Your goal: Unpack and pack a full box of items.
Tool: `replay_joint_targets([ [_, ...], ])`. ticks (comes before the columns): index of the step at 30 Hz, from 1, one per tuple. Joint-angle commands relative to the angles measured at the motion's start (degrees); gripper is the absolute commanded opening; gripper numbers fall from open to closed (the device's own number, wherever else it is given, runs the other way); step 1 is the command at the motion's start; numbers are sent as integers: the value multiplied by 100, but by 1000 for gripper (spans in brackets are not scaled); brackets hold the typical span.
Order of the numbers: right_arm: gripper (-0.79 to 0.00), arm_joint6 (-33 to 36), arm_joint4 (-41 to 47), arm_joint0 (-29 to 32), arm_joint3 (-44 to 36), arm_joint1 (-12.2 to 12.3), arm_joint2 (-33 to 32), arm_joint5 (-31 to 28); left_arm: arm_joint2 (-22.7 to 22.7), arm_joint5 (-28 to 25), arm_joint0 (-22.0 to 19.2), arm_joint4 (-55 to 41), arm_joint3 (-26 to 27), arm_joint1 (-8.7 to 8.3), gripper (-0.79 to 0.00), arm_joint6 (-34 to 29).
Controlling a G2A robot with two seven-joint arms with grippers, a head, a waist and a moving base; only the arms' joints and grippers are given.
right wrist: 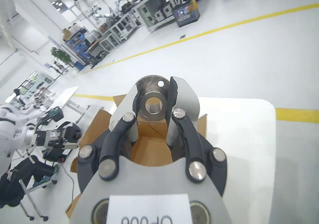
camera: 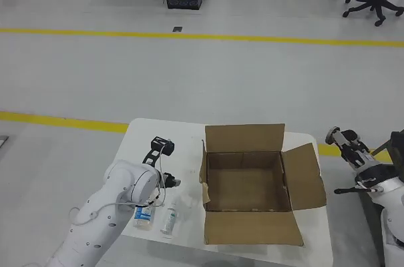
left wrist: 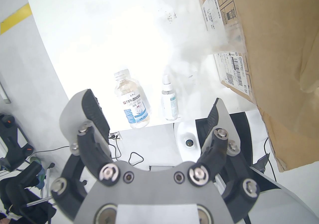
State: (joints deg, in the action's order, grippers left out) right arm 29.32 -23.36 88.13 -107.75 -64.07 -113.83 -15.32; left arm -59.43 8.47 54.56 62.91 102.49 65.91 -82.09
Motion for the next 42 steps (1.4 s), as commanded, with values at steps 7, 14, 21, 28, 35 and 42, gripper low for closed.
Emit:
replay_joint_targets([
  [7,-785,-17,-105,260,425,36,-385,22,0,0,0,0,0,0,0,0],
  [14,-785,89,-251,527,842,55,-421,-129,0,0,0,0,0,0,0,0],
  [21,-785,142,-360,871,1078,56,-409,-195,0,0,0,0,0,0,0,0],
  [28,-785,-22,-633,1266,1187,30,-260,-250,0,0,0,0,0,0,0,0],
  [35,-785,-194,-1153,1632,1277,-2,67,-302,0,0,0,0,0,0,0,0],
  [42,-785,-452,-2285,1874,1272,-24,617,-316,0,0,0,0,0,0,0,0],
])
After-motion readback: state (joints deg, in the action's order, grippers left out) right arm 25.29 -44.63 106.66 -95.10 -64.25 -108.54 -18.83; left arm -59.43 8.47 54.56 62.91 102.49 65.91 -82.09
